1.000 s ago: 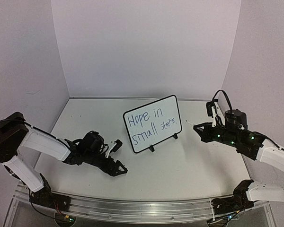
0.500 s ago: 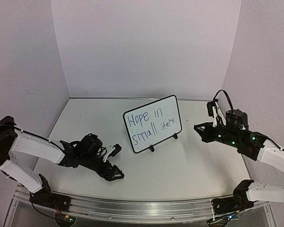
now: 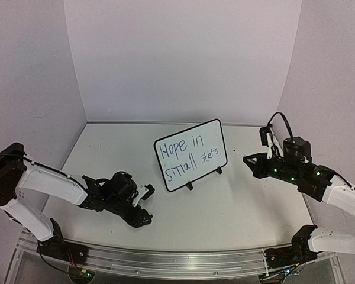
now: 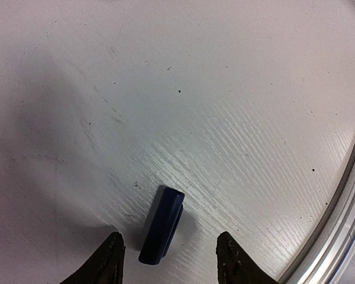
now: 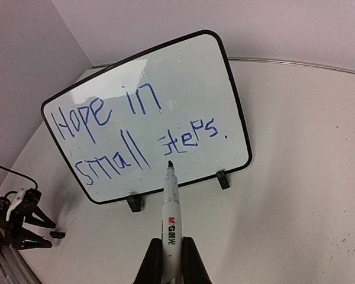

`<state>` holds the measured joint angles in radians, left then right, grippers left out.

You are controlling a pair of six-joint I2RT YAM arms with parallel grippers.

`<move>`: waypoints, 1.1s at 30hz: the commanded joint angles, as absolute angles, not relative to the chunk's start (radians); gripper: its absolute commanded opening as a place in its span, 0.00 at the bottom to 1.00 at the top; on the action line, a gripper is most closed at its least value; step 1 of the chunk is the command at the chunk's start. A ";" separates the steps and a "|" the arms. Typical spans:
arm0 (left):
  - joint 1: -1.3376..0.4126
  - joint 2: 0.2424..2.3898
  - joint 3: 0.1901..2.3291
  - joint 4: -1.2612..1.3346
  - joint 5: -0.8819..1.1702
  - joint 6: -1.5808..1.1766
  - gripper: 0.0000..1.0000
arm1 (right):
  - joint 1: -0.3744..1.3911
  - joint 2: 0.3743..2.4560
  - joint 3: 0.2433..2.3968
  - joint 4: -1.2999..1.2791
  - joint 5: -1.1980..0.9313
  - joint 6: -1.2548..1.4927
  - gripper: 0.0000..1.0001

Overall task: Write a sentence on the whiteboard
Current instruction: Pick up the pen cap from the center of the board.

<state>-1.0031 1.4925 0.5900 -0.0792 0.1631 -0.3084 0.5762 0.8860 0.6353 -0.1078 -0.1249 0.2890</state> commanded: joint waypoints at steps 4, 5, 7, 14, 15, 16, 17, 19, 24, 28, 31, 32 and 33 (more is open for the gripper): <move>-1.066 1.548 0.670 -0.158 0.020 -0.281 0.42 | 0.572 0.869 0.629 -0.110 -0.115 0.283 0.00; -1.072 1.554 0.675 -0.172 0.011 -0.280 0.39 | 0.572 0.868 0.630 -0.112 -0.115 0.282 0.00; -1.089 1.567 0.686 -0.193 -0.032 -0.279 0.36 | 0.573 0.868 0.630 -0.113 -0.113 0.281 0.00; -1.139 1.595 0.701 -0.241 -0.084 -0.294 0.30 | 0.573 0.864 0.629 -0.120 -0.109 0.279 0.00; -1.140 1.595 0.701 -0.242 -0.084 -0.296 0.29 | 0.572 0.864 0.629 -0.121 -0.109 0.279 0.00; -1.143 1.595 0.701 -0.247 -0.083 -0.304 0.29 | 0.572 0.864 0.630 -0.123 -0.110 0.279 0.00; -1.145 1.595 0.702 -0.251 -0.083 -0.308 0.29 | 0.571 0.864 0.631 -0.124 -0.110 0.278 0.00; -1.150 1.593 0.703 -0.260 -0.084 -0.321 0.29 | 0.572 0.863 0.632 -0.127 -0.110 0.278 0.00; -1.164 1.599 0.692 -0.253 -0.057 -0.340 0.24 | 0.572 0.867 0.638 -0.132 -0.114 0.276 0.00; -1.173 1.606 0.694 -0.252 -0.040 -0.340 0.17 | 0.572 0.868 0.647 -0.140 -0.119 0.272 0.00; -1.175 1.614 0.698 -0.253 -0.035 -0.342 0.10 | 0.572 0.867 0.649 -0.144 -0.119 0.272 0.00; -1.176 1.616 0.698 -0.253 -0.034 -0.343 0.06 | 0.573 0.867 0.649 -0.146 -0.120 0.272 0.00; -1.175 1.616 0.698 -0.253 -0.035 -0.344 0.02 | 0.573 0.868 0.650 -0.146 -0.120 0.272 0.00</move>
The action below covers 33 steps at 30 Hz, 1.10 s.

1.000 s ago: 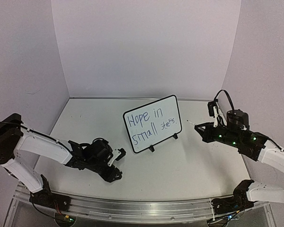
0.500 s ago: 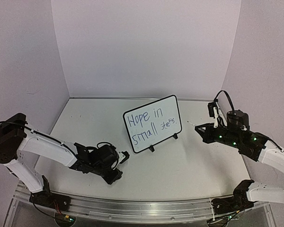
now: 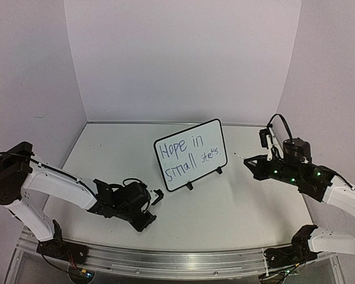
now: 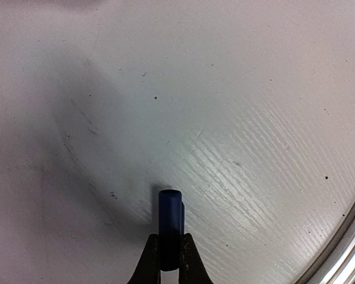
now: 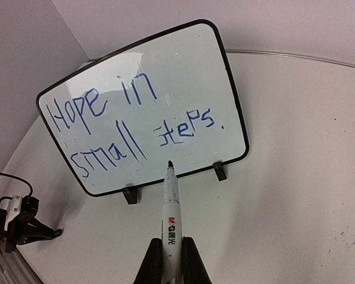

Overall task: Write a sentence on the whiteboard
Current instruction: Pick up the pen cap from the center of the board, then insert the whiteboard marker without the cap into the pen cap.

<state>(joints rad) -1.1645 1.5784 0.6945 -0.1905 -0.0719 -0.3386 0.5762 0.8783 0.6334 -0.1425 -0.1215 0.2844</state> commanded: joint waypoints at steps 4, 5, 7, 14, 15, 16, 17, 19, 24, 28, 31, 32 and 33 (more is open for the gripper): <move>-1.176 1.544 0.670 -0.216 -0.074 -0.387 0.00 | 0.572 0.910 0.690 -0.207 -0.198 0.276 0.00; -1.177 1.534 0.669 -0.213 -0.077 -0.390 0.00 | 0.573 0.914 0.696 -0.214 -0.209 0.276 0.00; -1.176 1.465 0.663 -0.193 -0.097 -0.405 0.00 | 0.572 0.957 0.733 -0.269 -0.326 0.267 0.00; -1.176 1.346 0.717 -0.182 -0.046 -0.348 0.00 | 0.573 1.060 0.813 -0.308 -0.678 0.271 0.00; -1.176 1.329 0.729 -0.178 -0.026 -0.325 0.00 | 0.573 1.093 0.834 -0.308 -0.741 0.280 0.00; -1.175 1.302 0.752 -0.176 0.029 -0.297 0.00 | 0.572 1.129 0.858 -0.313 -0.853 0.292 0.00; -1.174 1.288 0.761 -0.178 0.051 -0.278 0.00 | 0.572 1.151 0.875 -0.322 -0.908 0.295 0.00; -1.174 1.264 0.791 -0.184 0.113 -0.249 0.00 | 0.572 1.177 0.896 -0.331 -0.990 0.303 0.00; -1.174 1.252 0.891 -0.246 0.263 -0.180 0.00 | 0.577 1.236 0.956 -0.374 -1.182 0.328 0.00; -1.174 1.279 0.955 -0.290 0.344 -0.151 0.00 | 0.607 1.264 0.980 -0.393 -1.249 0.331 0.00; -1.174 1.280 0.963 -0.282 0.364 -0.147 0.00 | 0.636 1.279 0.993 -0.402 -1.274 0.332 0.00; -1.175 1.282 0.963 -0.278 0.370 -0.148 0.00 | 0.650 1.286 0.995 -0.405 -1.273 0.331 0.00; -1.174 1.284 0.961 -0.272 0.380 -0.150 0.00 | 0.660 1.291 0.996 -0.412 -1.274 0.328 0.00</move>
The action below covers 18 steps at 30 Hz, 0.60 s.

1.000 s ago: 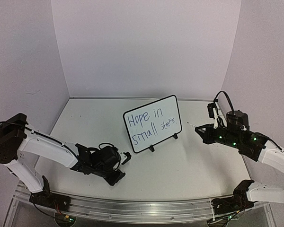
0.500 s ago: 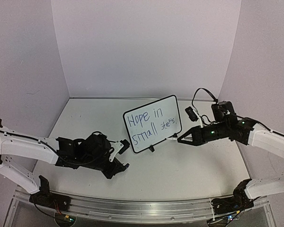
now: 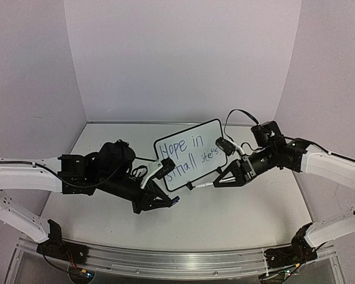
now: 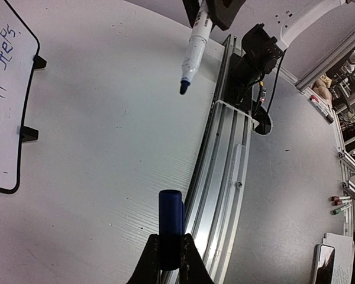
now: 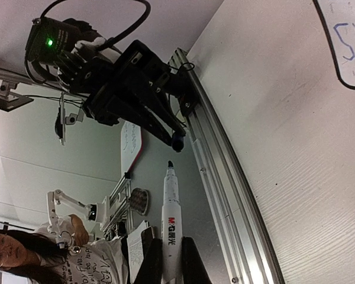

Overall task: Write a sentence on the whiteboard
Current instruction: Insert the whiteboard marker without the cap into the pen cap.

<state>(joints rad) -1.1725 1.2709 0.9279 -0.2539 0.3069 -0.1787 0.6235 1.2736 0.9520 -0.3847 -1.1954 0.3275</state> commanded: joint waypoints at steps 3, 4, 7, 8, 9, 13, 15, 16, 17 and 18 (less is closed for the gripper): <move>-1.175 1.293 0.960 -0.255 0.405 -0.156 0.00 | 0.692 1.311 0.998 -0.424 -1.272 0.320 0.00; -1.174 1.293 0.960 -0.255 0.406 -0.156 0.00 | 0.694 1.313 0.998 -0.425 -1.272 0.320 0.00; -1.175 1.296 0.964 -0.258 0.412 -0.152 0.00 | 0.716 1.332 1.009 -0.435 -1.264 0.309 0.00; -1.175 1.297 0.966 -0.259 0.415 -0.153 0.00 | 0.718 1.337 1.011 -0.436 -1.263 0.307 0.00; -1.175 1.297 0.968 -0.259 0.421 -0.155 0.00 | 0.721 1.344 1.013 -0.439 -1.262 0.302 0.00; -1.175 1.303 0.973 -0.257 0.443 -0.157 0.00 | 0.727 1.360 1.021 -0.445 -1.263 0.296 0.00; -1.174 1.307 0.977 -0.257 0.454 -0.159 0.00 | 0.730 1.368 1.024 -0.448 -1.261 0.295 0.00; -1.176 1.307 0.978 -0.255 0.456 -0.159 0.00 | 0.731 1.369 1.025 -0.449 -1.260 0.294 0.00; -1.175 1.305 0.978 -0.253 0.458 -0.161 0.00 | 0.732 1.371 1.025 -0.451 -1.259 0.293 0.00; -1.176 1.304 0.979 -0.253 0.461 -0.160 0.00 | 0.733 1.372 1.025 -0.451 -1.258 0.292 0.00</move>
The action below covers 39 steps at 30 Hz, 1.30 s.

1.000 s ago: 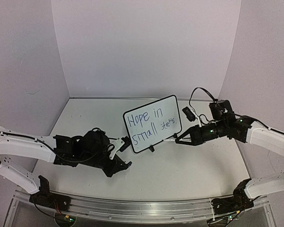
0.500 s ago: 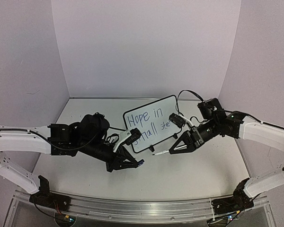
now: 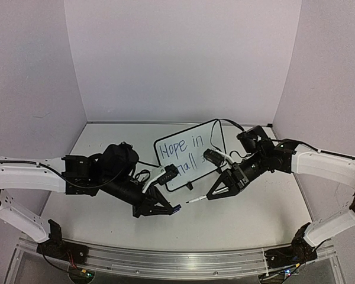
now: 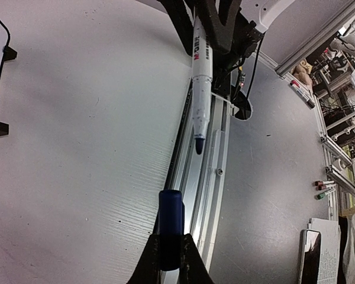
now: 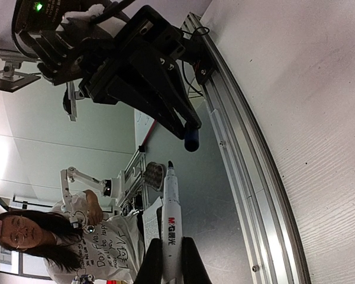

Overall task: Write a sentence on the whiteboard
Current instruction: Insert the whiteboard marker without the cap into the pen cap.

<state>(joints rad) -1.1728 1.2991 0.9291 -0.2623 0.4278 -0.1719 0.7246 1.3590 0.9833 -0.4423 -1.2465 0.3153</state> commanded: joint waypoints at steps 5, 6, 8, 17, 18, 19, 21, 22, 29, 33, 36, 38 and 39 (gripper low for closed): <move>-1.176 1.306 0.992 -0.250 0.473 -0.161 0.00 | 0.743 1.386 1.028 -0.459 -1.253 0.284 0.00; -1.175 1.309 0.994 -0.249 0.477 -0.161 0.00 | 0.745 1.390 1.028 -0.460 -1.252 0.283 0.00; -1.176 1.312 0.998 -0.248 0.484 -0.163 0.00 | 0.747 1.395 1.029 -0.464 -1.251 0.278 0.00; -1.176 1.313 1.006 -0.245 0.497 -0.166 0.00 | 0.752 1.406 1.044 -0.474 -1.244 0.269 0.00; -1.177 1.314 1.007 -0.245 0.499 -0.166 0.00 | 0.752 1.407 1.046 -0.473 -1.245 0.268 0.00; -1.176 1.315 1.007 -0.245 0.501 -0.166 0.00 | 0.753 1.408 1.048 -0.475 -1.247 0.268 0.00; -1.176 1.315 1.008 -0.245 0.500 -0.166 0.00 | 0.754 1.411 1.049 -0.477 -1.244 0.267 0.00; -1.175 1.315 1.008 -0.245 0.501 -0.166 0.00 | 0.755 1.413 1.050 -0.479 -1.242 0.266 0.00; -1.176 1.315 1.010 -0.244 0.501 -0.166 0.00 | 0.764 1.420 1.055 -0.486 -1.238 0.259 0.00; -1.176 1.315 1.014 -0.243 0.505 -0.166 0.00 | 0.767 1.422 1.059 -0.489 -1.235 0.256 0.00; -1.175 1.314 1.015 -0.241 0.507 -0.166 0.00 | 0.771 1.429 1.063 -0.492 -1.231 0.255 0.00; -1.176 1.315 1.014 -0.241 0.509 -0.166 0.00 | 0.774 1.433 1.066 -0.493 -1.230 0.255 0.00; -1.176 1.315 1.014 -0.241 0.509 -0.166 0.00 | 0.776 1.435 1.067 -0.494 -1.229 0.254 0.00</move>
<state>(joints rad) -1.1728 1.3121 0.9501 -0.2623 0.4873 -0.1726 0.7647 1.4208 1.0214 -0.4885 -1.2388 0.2745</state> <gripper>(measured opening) 0.061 0.068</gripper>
